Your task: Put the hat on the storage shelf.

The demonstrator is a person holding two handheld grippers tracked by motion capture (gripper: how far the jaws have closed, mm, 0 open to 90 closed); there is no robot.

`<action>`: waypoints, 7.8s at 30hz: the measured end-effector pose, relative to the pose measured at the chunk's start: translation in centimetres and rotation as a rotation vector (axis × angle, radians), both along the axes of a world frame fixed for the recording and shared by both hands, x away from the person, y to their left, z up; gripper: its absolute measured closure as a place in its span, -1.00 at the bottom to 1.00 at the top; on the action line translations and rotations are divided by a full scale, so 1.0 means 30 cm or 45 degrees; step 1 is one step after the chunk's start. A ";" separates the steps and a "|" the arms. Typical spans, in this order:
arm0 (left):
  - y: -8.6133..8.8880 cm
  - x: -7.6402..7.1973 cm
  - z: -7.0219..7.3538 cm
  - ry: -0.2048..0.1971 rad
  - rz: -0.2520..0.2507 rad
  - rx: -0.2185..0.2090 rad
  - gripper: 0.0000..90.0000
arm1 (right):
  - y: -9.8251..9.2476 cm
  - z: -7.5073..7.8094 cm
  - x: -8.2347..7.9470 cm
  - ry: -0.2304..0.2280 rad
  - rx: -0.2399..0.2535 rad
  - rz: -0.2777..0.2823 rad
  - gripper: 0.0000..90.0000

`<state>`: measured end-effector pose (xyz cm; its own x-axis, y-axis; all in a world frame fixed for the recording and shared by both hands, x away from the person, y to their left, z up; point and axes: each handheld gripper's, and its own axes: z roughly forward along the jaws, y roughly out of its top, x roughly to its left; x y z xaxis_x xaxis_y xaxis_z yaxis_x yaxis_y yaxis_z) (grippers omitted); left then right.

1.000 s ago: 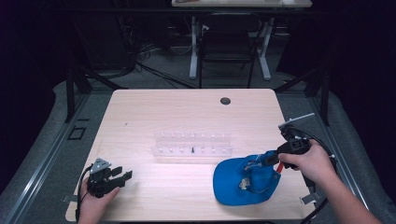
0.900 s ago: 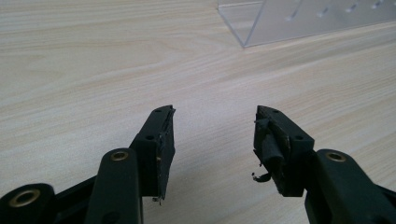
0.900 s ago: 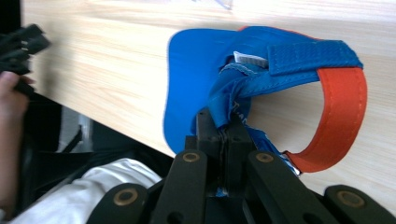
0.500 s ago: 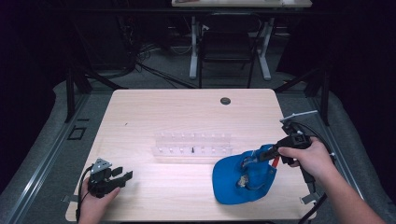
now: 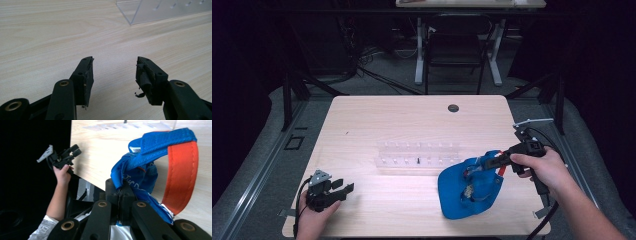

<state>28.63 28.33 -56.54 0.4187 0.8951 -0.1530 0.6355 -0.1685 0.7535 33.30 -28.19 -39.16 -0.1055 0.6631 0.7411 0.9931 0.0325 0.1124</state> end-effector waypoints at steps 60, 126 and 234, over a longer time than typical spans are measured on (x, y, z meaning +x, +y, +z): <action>-0.074 -0.016 0.032 -0.060 -0.079 -0.015 0.15 | 0.168 0.279 0.123 -0.247 0.404 -0.110 0.97; -0.737 0.030 0.275 -0.357 -0.450 -0.016 0.53 | 0.405 0.264 0.268 -0.300 0.435 -0.146 0.97; -0.574 0.088 0.130 -0.247 -0.379 0.076 0.97 | 0.452 0.129 0.274 -0.421 -0.067 -0.103 0.38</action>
<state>31.28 11.10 -52.64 0.6787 0.7344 0.0037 0.3980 -0.3721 0.8385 41.52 -14.64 -35.28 -0.2795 0.7155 0.6402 0.9029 -0.0310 0.4288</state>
